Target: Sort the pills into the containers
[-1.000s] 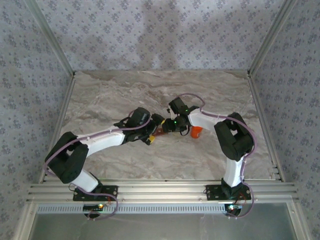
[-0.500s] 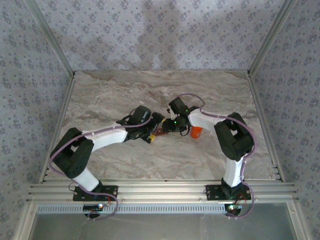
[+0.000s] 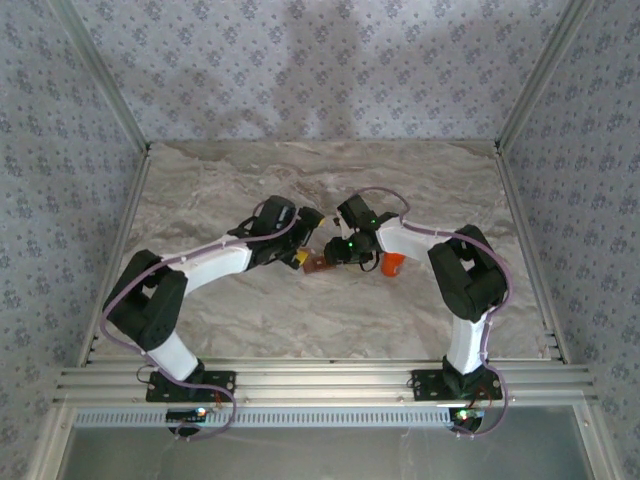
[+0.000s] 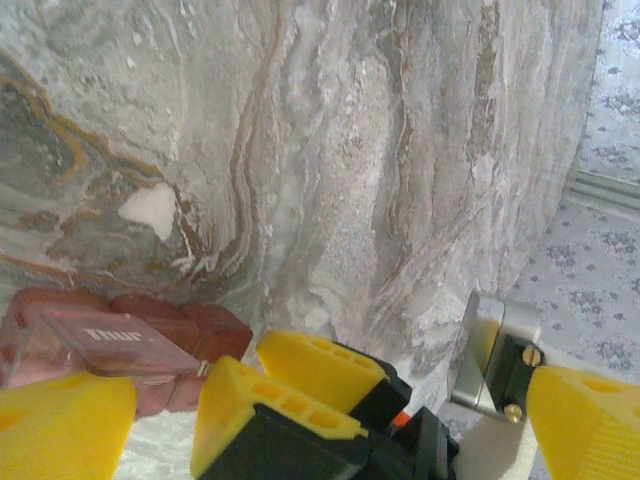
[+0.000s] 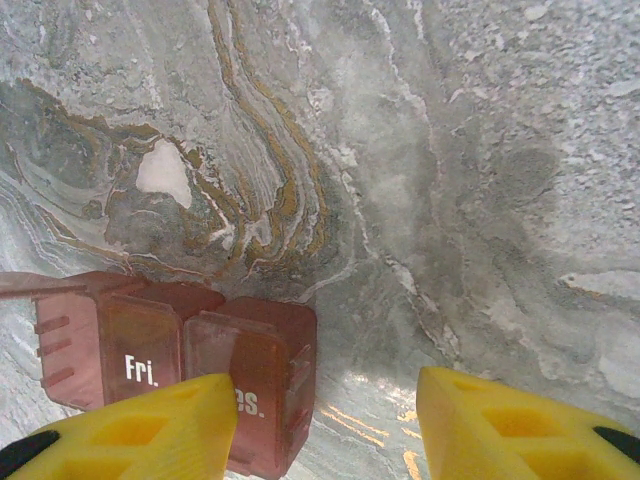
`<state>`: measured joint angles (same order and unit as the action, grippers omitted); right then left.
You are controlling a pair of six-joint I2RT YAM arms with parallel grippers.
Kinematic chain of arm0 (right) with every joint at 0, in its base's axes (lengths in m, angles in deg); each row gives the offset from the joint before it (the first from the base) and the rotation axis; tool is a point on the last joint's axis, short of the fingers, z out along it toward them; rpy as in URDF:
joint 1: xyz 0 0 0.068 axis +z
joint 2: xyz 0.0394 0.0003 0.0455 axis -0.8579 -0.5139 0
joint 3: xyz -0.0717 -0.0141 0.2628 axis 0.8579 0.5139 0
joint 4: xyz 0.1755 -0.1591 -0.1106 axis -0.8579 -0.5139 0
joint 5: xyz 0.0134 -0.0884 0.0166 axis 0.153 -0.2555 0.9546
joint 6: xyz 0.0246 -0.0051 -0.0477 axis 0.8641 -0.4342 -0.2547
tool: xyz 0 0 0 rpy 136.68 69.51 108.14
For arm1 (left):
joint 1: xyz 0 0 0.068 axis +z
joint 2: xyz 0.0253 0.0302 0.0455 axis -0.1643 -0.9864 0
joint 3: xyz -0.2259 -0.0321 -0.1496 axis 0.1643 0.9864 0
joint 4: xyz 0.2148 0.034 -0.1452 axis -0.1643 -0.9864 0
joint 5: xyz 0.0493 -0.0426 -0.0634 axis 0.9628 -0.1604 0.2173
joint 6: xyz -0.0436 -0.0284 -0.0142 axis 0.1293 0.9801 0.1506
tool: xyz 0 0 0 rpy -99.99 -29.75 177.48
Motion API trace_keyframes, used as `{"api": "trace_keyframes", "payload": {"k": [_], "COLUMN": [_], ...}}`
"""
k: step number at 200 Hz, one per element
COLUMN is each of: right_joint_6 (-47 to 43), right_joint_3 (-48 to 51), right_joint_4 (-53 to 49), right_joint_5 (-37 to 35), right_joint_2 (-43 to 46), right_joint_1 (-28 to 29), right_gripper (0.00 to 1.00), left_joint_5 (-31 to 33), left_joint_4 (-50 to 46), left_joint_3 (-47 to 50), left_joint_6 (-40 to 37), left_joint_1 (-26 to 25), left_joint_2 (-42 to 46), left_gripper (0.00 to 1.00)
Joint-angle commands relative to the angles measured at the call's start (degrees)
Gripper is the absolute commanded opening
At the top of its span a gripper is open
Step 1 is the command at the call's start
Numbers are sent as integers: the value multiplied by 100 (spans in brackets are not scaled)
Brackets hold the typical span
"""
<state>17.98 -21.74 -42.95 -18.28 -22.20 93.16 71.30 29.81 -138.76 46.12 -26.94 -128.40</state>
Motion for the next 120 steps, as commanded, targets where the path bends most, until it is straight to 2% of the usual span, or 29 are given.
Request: {"api": "trace_keyframes", "payload": {"k": [1, 120], "right_joint_6": [45, 71], "right_joint_3": [148, 156], "right_joint_4": [-226, -241], "right_joint_5": [-212, -225], "right_joint_2": [-277, -313], "right_joint_1": [-20, 44], "right_gripper": [53, 53], "left_joint_5": [-85, -198], "left_joint_4": [-62, 158], "left_joint_3": [-182, -394], "left_joint_6": [-140, -203], "left_joint_1": [61, 141], "left_joint_2": [-157, -643], "left_gripper": [100, 100]}}
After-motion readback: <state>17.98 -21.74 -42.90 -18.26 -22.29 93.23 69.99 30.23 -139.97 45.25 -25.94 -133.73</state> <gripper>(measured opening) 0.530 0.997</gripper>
